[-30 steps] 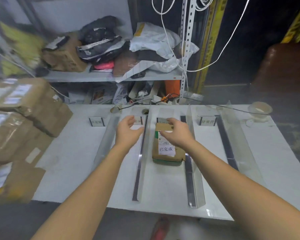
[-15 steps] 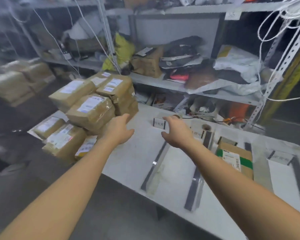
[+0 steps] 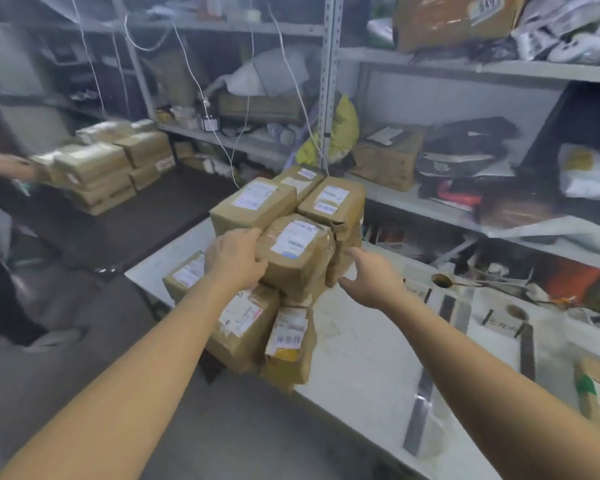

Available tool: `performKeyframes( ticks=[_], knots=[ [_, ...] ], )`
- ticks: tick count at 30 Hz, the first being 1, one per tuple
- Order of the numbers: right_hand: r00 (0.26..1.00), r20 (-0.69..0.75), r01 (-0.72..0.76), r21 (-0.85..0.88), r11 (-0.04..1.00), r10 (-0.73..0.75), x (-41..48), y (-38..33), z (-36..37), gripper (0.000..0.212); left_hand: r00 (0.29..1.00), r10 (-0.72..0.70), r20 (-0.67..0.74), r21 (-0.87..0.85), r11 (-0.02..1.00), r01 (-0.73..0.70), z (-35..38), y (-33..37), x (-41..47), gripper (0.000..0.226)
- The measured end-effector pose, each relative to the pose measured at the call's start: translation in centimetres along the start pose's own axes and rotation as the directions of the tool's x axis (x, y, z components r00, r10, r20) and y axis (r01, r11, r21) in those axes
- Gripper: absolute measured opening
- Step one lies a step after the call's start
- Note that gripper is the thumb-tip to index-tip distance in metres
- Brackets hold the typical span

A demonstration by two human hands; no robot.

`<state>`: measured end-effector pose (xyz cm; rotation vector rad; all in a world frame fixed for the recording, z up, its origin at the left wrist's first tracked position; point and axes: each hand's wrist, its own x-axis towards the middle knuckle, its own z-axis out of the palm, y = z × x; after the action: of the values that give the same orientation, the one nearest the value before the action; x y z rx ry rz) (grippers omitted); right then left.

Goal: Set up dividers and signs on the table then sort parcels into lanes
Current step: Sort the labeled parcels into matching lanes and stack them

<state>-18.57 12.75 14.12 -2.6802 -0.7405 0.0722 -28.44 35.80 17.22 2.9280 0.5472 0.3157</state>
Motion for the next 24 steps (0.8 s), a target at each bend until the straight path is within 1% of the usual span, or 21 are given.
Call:
performKeyframes(
  ticks=[1, 3, 5, 7, 9, 11, 13, 15, 17, 19, 21, 22, 23, 24],
  knots=[
    [1.000, -0.007, 0.014, 0.023, 1.000, -0.014, 1.3, -0.9, 0.0, 0.040, 1.000, -0.017, -0.025, 0.004, 1.000, 0.017, -0.2, -1.1, 1.0, 0.031],
    [0.999, -0.033, 0.029, 0.075, 0.997, -0.027, 4.0, -2.5, 0.2, 0.043, 0.996, -0.067, -0.059, 0.014, 0.998, 0.067, -0.6, -2.9, 3.1, 0.031],
    [0.999, -0.052, 0.016, 0.107, 0.994, -0.011, 6.8, -3.7, 0.7, 0.054, 0.989, -0.117, -0.086, 0.019, 0.993, 0.119, -0.5, -4.6, 5.0, 0.037],
    [0.998, -0.060, 0.017, 0.145, 0.989, -0.008, 9.5, -5.0, 1.5, 0.062, 0.985, -0.139, -0.102, -0.014, 0.990, 0.139, -0.1, -5.9, 6.9, 0.042],
    [0.999, -0.054, 0.020, 0.232, 0.972, -0.007, 12.1, -6.4, 2.4, 0.064, 0.986, -0.153, -0.062, -0.093, 0.985, 0.147, 0.3, -7.0, 8.8, 0.049],
    [0.999, -0.038, 0.004, 0.312, 0.950, 0.008, 14.4, -7.9, 3.4, 0.065, 0.984, -0.179, 0.019, -0.199, 0.963, 0.179, 0.5, -8.3, 10.8, 0.056],
    [0.999, -0.021, -0.023, 0.383, 0.923, 0.033, 16.6, -9.5, 4.5, 0.068, 0.978, -0.193, 0.082, -0.296, 0.932, 0.209, 0.7, -9.8, 13.0, 0.055],
    [0.997, -0.005, -0.066, 0.470, 0.880, 0.078, 18.3, -10.8, 5.7, 0.073, 0.968, -0.219, 0.124, -0.369, 0.896, 0.249, 1.4, -11.3, 15.0, 0.054],
    [0.988, 0.008, -0.132, 0.533, 0.836, 0.151, 19.3, -12.0, 6.8, 0.078, 0.948, -0.245, 0.204, -0.447, 0.838, 0.312, 2.3, -12.6, 16.6, 0.065],
    [0.976, 0.011, -0.185, 0.562, 0.806, 0.216, 19.8, -13.0, 7.6, 0.079, 0.926, -0.217, 0.309, -0.559, 0.746, 0.362, 3.7, -13.5, 18.0, 0.074],
    [0.963, -0.022, -0.208, 0.574, 0.792, 0.270, 20.4, -13.7, 8.5, 0.065, 0.922, -0.145, 0.358, -0.625, 0.697, 0.353, 5.1, -14.5, 19.4, 0.073],
    [0.954, -0.032, -0.225, 0.583, 0.781, 0.298, 20.7, -14.1, 8.8, 0.060, 0.923, -0.105, 0.370, -0.648, 0.683, 0.337, 5.7, -15.0, 20.2, 0.067],
    [0.944, -0.030, -0.248, 0.591, 0.768, 0.328, 21.0, -14.4, 9.0, 0.058, 0.920, -0.062, 0.386, -0.674, 0.662, 0.327, 6.3, -15.3, 20.9, 0.055],
    [0.932, -0.023, -0.277, 0.600, 0.751, 0.361, 21.2, -14.6, 9.3, 0.058, 0.913, -0.020, 0.408, -0.708, 0.625, 0.330, 6.7, -15.6, 21.5, 0.048]
  ],
)
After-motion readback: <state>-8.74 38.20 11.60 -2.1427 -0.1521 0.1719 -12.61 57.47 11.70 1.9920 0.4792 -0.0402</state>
